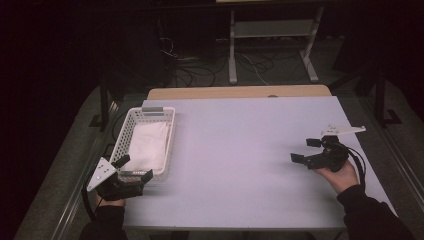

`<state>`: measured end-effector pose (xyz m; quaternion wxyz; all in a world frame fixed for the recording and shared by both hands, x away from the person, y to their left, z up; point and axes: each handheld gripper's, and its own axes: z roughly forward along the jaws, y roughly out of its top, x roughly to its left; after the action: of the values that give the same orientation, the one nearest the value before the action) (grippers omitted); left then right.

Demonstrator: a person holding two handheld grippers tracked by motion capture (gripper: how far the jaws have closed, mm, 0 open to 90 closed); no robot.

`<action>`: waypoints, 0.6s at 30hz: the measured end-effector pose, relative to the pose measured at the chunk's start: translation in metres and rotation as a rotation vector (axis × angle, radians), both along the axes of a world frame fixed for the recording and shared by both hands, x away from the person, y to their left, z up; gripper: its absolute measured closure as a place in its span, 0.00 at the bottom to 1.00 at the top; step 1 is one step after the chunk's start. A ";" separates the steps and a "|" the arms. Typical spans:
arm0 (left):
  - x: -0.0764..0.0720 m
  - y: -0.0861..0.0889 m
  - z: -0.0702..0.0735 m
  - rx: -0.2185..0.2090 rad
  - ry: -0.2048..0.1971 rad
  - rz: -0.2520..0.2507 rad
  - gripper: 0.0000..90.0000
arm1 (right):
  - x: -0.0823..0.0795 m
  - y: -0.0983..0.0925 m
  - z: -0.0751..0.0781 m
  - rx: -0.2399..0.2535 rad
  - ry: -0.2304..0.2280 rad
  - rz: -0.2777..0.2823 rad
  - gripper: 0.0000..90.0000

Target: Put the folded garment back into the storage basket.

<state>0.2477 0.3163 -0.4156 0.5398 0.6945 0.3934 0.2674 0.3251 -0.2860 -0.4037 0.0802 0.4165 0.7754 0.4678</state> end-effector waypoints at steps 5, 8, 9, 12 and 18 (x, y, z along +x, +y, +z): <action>0.000 0.000 0.000 0.000 0.000 0.000 0.00 | -0.008 -0.007 -0.008 -0.010 0.006 -0.006 0.00; 0.000 0.000 0.000 -0.001 0.000 0.001 0.00 | -0.012 -0.010 -0.012 -0.013 0.009 -0.008 0.00; 0.000 0.000 0.000 -0.001 0.000 0.001 0.00 | -0.013 -0.011 -0.013 -0.013 0.007 -0.009 0.00; 0.000 0.000 -0.001 -0.001 0.002 0.000 0.00 | -0.018 -0.014 -0.014 -0.011 -0.003 -0.013 0.00; 0.000 0.000 -0.001 -0.003 0.002 -0.002 0.00 | -0.026 -0.022 -0.023 -0.019 0.012 -0.027 0.00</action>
<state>0.2481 0.3165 -0.4164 0.5406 0.6944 0.3937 0.2657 0.2991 -0.3081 -0.4271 0.0857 0.4289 0.7748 0.4565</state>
